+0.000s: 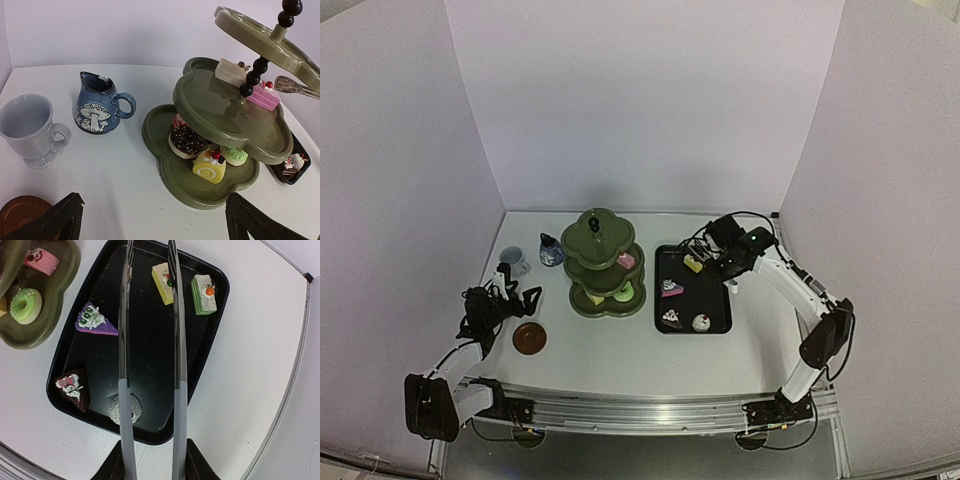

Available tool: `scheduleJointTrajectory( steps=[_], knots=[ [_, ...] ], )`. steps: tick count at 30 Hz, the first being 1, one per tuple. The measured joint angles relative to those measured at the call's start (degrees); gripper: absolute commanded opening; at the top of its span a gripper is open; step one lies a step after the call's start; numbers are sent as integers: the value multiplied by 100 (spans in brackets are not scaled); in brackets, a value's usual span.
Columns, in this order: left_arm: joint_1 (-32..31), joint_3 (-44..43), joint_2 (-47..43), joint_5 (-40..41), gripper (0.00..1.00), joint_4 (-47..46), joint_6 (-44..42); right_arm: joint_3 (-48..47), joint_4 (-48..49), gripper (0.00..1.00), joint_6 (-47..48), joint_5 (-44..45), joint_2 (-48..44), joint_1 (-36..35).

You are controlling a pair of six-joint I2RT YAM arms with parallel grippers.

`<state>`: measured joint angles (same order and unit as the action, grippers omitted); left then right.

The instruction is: Serve the afternoon tea

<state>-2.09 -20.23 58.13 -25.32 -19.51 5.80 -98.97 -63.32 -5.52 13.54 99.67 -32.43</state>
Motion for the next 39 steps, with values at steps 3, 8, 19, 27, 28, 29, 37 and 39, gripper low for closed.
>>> scheduleJointTrajectory(
  steps=[3,8,19,27,28,29,37,39],
  knots=[
    [0,0,0,0,100,0,0,427,124,33,22,-2,-19,157],
    [0,0,0,0,100,0,-1,874,233,34,86,-5,-13,338],
    [0,0,-2,0,100,2,-9,976,666,35,298,-155,447,517],
    [0,0,-53,4,100,7,-99,974,787,35,431,-159,800,588],
    [0,0,-55,4,100,8,-108,973,798,35,441,-157,803,596],
    [0,0,-55,4,100,7,-115,969,803,35,449,-157,803,602],
    [0,0,-55,6,100,6,-131,720,854,19,652,-209,1103,604],
    [0,0,-55,7,100,7,-131,652,883,10,669,-266,1203,604]
  ],
)
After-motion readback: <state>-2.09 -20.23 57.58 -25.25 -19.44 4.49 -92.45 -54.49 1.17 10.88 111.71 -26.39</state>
